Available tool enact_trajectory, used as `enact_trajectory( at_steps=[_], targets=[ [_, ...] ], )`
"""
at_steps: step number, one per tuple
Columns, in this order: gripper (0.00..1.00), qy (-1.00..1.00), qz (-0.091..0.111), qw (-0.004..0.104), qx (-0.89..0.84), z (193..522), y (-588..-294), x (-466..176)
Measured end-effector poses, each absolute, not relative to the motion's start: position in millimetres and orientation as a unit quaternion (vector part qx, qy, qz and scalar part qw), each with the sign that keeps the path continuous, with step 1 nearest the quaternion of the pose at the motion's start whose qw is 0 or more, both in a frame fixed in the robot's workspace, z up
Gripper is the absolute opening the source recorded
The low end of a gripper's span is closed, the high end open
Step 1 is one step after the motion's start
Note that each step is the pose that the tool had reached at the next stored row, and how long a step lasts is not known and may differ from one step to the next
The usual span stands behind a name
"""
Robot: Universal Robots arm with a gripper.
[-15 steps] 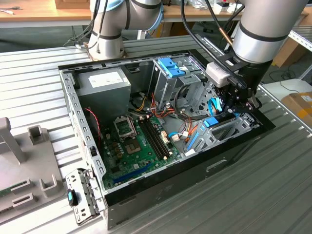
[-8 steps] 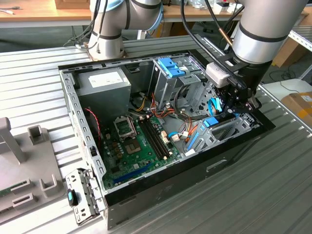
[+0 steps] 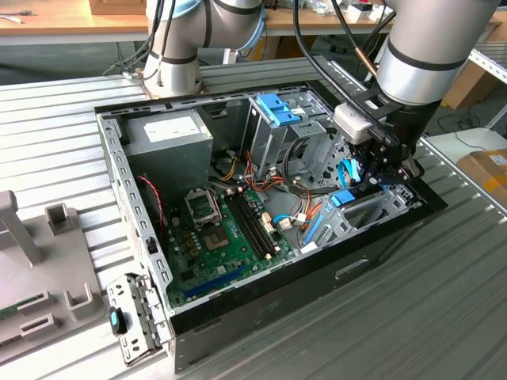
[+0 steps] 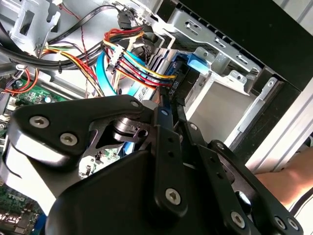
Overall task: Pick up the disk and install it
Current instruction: 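Insert the first disk wire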
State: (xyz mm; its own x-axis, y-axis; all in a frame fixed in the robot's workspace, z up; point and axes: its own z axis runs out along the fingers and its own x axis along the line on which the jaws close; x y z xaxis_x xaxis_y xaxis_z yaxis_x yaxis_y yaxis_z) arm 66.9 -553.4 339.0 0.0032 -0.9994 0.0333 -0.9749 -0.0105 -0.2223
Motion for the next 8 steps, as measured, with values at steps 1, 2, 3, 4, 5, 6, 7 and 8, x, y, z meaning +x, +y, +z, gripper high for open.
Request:
enact_trajectory(
  at_steps=[1, 2, 3, 4, 5, 6, 7, 8],
  targets=[
    [0.17, 0.7, -0.091, 0.067, -0.705, 339.7, -553.5, 66.9],
    [0.17, 0.7, -0.091, 0.067, -0.705, 340.6, -553.4, 66.9],
    [0.17, 0.7, -0.091, 0.068, -0.705, 341.1, -553.4, 66.9],
    [0.17, 0.7, -0.091, 0.068, -0.705, 341.6, -553.4, 66.9],
    [0.17, 0.704, -0.091, 0.067, -0.701, 341.7, -553.4, 66.9],
    [0.17, 0.708, -0.092, 0.066, -0.697, 341.7, -553.4, 66.9],
    [0.17, 0.712, -0.092, 0.066, -0.693, 341.8, -553.5, 66.5],
    [0.17, 0.712, -0.092, 0.066, -0.693, 341.8, -553.5, 66.0]
  ],
)
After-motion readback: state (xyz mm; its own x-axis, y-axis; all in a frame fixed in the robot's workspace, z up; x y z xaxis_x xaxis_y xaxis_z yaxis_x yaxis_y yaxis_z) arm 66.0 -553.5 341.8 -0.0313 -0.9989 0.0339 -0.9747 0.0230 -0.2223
